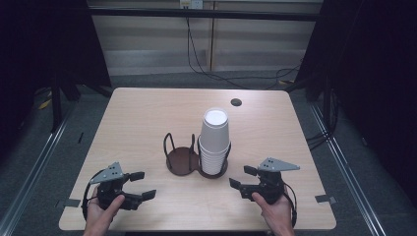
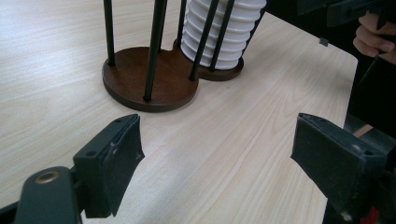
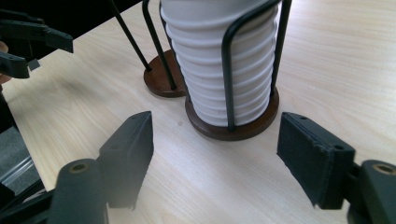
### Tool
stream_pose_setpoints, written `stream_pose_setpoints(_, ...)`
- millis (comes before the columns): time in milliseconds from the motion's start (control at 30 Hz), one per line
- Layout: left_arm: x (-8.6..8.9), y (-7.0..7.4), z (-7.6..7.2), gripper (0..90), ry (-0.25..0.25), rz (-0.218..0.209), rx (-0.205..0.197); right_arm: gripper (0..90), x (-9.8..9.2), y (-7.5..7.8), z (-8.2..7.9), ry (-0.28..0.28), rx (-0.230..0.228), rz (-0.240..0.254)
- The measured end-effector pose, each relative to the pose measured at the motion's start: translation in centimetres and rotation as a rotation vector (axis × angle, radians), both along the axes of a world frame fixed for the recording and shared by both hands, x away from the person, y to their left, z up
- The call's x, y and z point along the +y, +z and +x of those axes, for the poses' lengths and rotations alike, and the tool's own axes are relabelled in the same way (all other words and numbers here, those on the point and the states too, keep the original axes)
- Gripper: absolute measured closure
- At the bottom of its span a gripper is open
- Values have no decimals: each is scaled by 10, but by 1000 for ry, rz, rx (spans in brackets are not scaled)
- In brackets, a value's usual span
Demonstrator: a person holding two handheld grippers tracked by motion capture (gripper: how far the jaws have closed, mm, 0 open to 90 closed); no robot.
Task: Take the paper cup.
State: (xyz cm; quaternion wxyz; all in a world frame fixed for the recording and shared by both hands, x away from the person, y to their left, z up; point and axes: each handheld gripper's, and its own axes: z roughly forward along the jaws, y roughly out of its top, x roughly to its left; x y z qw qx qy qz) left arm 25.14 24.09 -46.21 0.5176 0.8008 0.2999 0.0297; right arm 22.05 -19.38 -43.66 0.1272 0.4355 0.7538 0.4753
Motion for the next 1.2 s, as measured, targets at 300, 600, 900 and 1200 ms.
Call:
stream_pose_setpoints(300, 0, 0, 1, 159, -2, 0, -1, 259, -5, 22, 6, 18, -20, 8)
stream_pose_setpoints(600, -1, -1, 0, 160, -18, 14, -2, 186, -3, 40, 17, 64, -19, 13)
stream_pose_setpoints(900, -2, -1, -1, 161, -19, 18, -6, 204, -2, 59, 22, 97, -30, -12)
stream_pose_setpoints(1200, -7, -1, -3, 163, -51, 41, -13, 207, -2, 83, 33, 130, -37, 1)
